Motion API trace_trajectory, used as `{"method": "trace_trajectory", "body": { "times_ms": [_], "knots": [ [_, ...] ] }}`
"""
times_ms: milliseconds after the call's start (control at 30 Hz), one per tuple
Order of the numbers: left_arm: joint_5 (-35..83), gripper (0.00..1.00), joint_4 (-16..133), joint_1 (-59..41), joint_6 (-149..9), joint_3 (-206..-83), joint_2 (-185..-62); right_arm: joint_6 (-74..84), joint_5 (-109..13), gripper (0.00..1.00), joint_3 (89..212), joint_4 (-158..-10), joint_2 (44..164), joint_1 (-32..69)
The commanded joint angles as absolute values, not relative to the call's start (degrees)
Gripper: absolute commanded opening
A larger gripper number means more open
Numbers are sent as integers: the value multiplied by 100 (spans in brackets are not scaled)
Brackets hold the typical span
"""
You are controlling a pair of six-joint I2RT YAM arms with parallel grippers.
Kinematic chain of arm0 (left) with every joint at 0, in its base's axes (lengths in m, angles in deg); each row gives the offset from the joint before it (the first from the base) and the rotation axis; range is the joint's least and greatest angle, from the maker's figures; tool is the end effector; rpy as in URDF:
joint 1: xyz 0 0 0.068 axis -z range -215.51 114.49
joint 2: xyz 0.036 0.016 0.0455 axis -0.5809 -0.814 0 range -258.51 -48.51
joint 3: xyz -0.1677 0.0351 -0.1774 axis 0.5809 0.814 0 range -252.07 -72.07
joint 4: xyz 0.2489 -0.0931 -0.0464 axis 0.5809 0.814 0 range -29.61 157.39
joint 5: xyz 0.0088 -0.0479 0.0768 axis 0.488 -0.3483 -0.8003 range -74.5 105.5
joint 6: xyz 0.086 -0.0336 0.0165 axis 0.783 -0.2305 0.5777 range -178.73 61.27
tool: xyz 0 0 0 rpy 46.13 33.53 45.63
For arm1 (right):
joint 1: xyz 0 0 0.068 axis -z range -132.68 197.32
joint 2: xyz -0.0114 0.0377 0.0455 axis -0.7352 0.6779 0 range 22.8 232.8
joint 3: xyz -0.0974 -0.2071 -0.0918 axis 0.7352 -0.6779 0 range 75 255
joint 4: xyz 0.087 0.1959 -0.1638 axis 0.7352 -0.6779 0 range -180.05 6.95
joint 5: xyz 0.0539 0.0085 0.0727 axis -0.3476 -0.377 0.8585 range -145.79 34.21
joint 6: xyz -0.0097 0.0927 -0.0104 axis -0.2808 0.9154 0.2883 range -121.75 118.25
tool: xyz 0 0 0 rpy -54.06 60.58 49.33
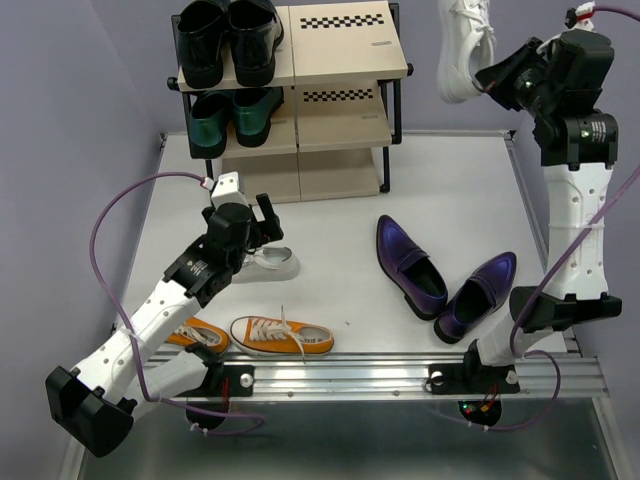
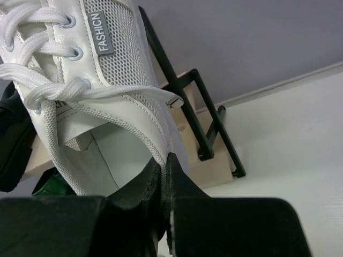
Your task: Place and organize the shoes onto the shoe shelf
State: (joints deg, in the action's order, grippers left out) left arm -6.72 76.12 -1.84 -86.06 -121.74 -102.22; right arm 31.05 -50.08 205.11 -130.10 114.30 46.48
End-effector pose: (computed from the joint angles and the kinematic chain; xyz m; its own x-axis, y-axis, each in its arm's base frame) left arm 0.2513 -0.1290 0.2949 -0.3497 -0.2777 -0.8947 0.0637 0.9458 -0.3184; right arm 0.3434 0.0136 0.5323 -0.1846 0.5364 -0.8236 -0.0156 0.8362 0.5481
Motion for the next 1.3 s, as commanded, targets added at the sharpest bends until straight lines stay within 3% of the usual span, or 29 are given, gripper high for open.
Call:
{"method": "trace_trajectory", "body": {
  "times_ms": [0, 367, 1267],
  "knots": [
    [-727, 99, 7568, -176, -8677, -12366, -10072, 3314, -4779, 1, 21158, -12067, 11499, 4170],
    [-797, 99, 7674, -185, -8721, -12375, -10019, 3192, -5412, 1, 21440, -11725, 11992, 2949],
    [-867, 99, 7779, -176, -8747, -12225, -9791, 2102, -8470, 1, 21730, -11127, 12563, 1490]
  ]
}}
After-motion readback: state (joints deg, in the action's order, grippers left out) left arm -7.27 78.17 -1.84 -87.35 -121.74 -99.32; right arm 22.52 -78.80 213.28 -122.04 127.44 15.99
